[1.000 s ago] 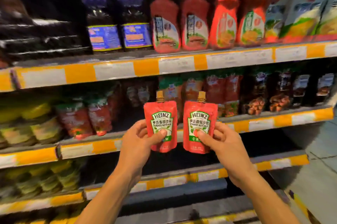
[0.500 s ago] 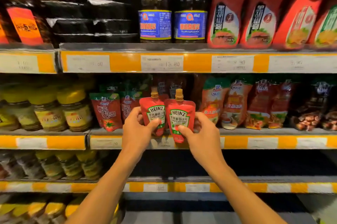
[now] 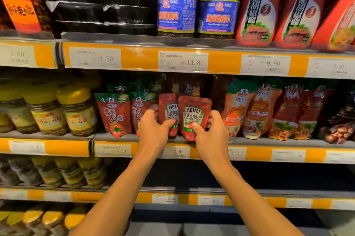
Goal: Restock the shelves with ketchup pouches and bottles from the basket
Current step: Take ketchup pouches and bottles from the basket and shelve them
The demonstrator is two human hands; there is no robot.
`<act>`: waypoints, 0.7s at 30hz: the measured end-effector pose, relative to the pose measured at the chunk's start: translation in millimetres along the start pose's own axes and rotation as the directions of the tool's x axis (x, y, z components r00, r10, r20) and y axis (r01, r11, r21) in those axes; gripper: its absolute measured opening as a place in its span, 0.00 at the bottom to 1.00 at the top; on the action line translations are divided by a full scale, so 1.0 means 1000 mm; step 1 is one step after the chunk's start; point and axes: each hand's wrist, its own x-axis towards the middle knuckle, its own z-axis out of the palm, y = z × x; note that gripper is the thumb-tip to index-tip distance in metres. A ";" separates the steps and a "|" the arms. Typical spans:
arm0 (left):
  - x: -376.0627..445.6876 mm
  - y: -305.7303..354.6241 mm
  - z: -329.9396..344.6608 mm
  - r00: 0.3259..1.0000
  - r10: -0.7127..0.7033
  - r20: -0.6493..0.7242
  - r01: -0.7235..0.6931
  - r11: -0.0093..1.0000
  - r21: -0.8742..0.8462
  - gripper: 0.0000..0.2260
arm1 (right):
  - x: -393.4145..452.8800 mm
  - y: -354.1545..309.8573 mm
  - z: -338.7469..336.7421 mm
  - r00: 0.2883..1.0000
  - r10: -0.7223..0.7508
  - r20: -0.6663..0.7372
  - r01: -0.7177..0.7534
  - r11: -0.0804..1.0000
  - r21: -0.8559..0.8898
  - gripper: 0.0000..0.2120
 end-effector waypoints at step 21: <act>-0.004 -0.003 -0.001 0.999 -0.035 0.030 0.025 0.962 0.273 0.11 | -0.017 -0.002 0.007 1.000 0.000 -0.002 -0.001 0.967 -0.256 0.16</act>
